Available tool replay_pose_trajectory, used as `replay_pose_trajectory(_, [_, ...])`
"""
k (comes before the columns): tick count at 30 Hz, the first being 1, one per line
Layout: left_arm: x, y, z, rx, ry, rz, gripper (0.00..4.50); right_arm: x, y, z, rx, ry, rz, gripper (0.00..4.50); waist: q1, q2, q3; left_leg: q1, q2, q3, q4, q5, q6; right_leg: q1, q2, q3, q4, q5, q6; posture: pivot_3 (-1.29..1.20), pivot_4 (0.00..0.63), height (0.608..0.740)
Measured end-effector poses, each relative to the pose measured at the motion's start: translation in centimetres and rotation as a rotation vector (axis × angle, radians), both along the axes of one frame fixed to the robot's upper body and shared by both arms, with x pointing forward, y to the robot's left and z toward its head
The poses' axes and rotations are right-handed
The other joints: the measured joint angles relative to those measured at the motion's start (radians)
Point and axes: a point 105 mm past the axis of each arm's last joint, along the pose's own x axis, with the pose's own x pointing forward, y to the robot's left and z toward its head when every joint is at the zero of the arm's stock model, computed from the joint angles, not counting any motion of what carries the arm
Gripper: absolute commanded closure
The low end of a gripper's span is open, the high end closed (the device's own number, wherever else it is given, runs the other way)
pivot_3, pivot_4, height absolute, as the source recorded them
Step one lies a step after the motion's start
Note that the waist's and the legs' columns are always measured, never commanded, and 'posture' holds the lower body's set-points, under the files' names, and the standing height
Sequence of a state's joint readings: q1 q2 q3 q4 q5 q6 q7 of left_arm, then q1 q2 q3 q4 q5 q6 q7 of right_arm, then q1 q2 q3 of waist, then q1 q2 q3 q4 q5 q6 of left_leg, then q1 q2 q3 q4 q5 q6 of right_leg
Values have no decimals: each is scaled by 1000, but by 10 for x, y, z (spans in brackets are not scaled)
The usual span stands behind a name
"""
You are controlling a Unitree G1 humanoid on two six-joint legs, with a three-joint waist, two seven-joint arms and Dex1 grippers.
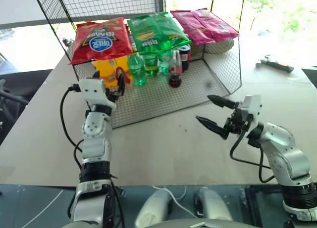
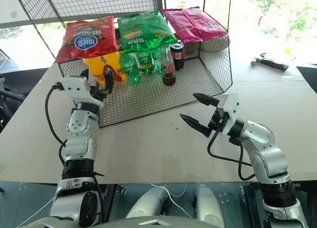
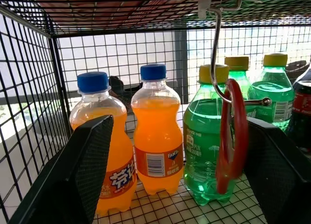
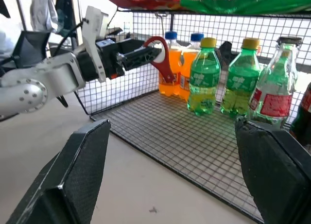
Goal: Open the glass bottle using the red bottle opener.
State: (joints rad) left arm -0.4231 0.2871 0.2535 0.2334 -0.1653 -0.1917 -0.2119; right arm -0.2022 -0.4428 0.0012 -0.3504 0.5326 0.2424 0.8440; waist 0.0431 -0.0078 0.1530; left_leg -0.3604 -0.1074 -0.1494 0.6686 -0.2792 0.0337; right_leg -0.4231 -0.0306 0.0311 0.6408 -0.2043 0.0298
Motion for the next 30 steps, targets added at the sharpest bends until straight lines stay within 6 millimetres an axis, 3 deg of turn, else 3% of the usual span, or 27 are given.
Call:
replay_pose_trajectory(7, [1,-5,-1,14,-1,-32,535,1,2,6,7,-14,5,367,2,0,0,-1,0,-5,0,1,-2,0,0,-4,0,0,-1,0,150,735])
replay_pose_trajectory(8, [1,-5,-1,16,0,-37,749,2,2,6,7,-14,4,367,2,0,0,-1,0,-5,0,1,-2,0,0,-4,0,0,-1,0,150,735])
replay_pose_trajectory(12, [2,-10,-1,29,2,-66,2012,2,2,6,6,-10,1,367,8,0,0,-2,0,-6,0,1,-2,0,-1,-5,0,0,-1,0,150,735])
replay_pose_trajectory(17, [4,-22,3,46,-4,-116,4420,2,2,6,6,-10,0,367,12,0,0,-2,-1,-6,0,1,-2,0,-1,-5,0,0,-1,0,150,735])
replay_pose_trajectory(30, [-2,-35,4,52,-10,-149,4420,3,2,5,1,-9,-8,367,-4,-1,0,-3,-1,-4,-2,0,1,-1,-1,-3,-4,1,-1,0,150,735])
